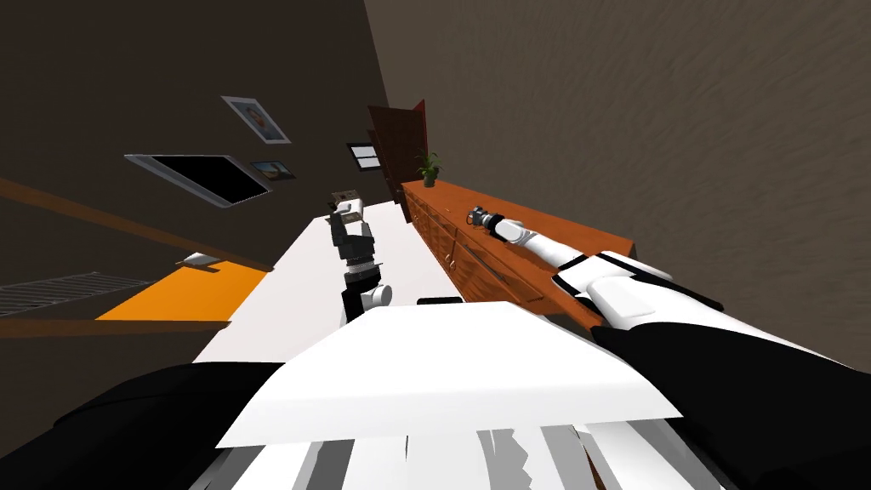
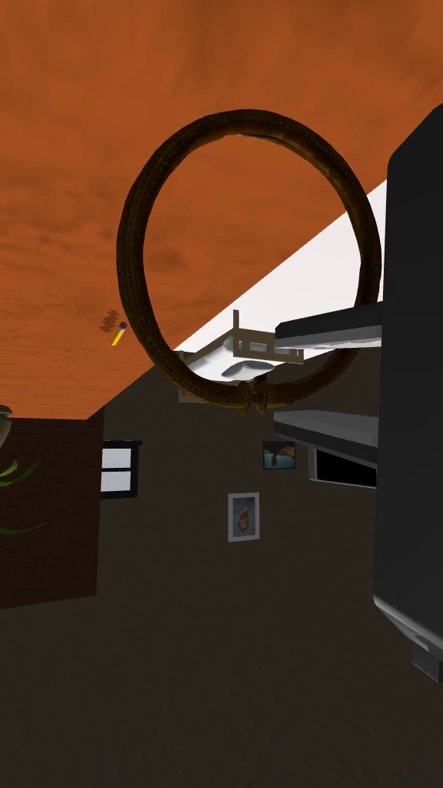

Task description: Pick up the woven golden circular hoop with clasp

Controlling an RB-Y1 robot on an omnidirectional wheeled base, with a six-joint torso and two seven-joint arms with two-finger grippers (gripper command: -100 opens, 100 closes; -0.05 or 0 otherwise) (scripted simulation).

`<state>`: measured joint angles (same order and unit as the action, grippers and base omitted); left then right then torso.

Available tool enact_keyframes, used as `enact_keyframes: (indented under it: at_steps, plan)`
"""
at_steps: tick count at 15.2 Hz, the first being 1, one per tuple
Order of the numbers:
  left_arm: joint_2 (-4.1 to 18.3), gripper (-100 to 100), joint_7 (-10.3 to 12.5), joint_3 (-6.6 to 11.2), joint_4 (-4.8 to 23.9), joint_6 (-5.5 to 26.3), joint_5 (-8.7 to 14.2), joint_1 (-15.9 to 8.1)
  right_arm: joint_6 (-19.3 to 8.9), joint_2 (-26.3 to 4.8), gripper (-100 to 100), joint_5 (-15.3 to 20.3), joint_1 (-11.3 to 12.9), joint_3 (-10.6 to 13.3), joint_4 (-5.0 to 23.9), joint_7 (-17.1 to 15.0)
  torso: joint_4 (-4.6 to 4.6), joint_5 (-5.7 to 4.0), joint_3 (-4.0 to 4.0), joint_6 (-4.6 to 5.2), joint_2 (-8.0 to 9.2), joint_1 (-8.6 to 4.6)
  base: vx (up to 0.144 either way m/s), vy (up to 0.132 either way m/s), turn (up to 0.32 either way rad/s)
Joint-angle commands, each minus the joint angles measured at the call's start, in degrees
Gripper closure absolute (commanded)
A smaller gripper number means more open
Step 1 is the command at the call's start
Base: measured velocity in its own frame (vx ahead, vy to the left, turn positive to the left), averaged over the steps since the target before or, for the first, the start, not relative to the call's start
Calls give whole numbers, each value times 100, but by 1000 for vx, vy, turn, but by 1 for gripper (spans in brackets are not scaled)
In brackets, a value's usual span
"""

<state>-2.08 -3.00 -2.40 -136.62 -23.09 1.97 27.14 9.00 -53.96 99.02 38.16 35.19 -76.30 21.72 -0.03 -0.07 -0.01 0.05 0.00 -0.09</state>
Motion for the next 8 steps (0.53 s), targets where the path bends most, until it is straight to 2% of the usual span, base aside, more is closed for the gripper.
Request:
enact_keyframes:
  at_steps: [1,7,8]
  plan:
    - [0,0,0,0,0,0,0,0,131,99,100,-60,-66,-172,9,208,0,0,0,0,0,0,-22,-10,-40]
    - [0,0,0,0,0,0,0,0,575,464,100,-146,-327,-830,0,824,0,-5,2,2,4,-9,-22,-13,-39]
    - [0,0,0,0,0,0,0,0,474,392,100,-114,-272,-695,0,670,0,-5,2,2,4,-9,-13,-5,-17]
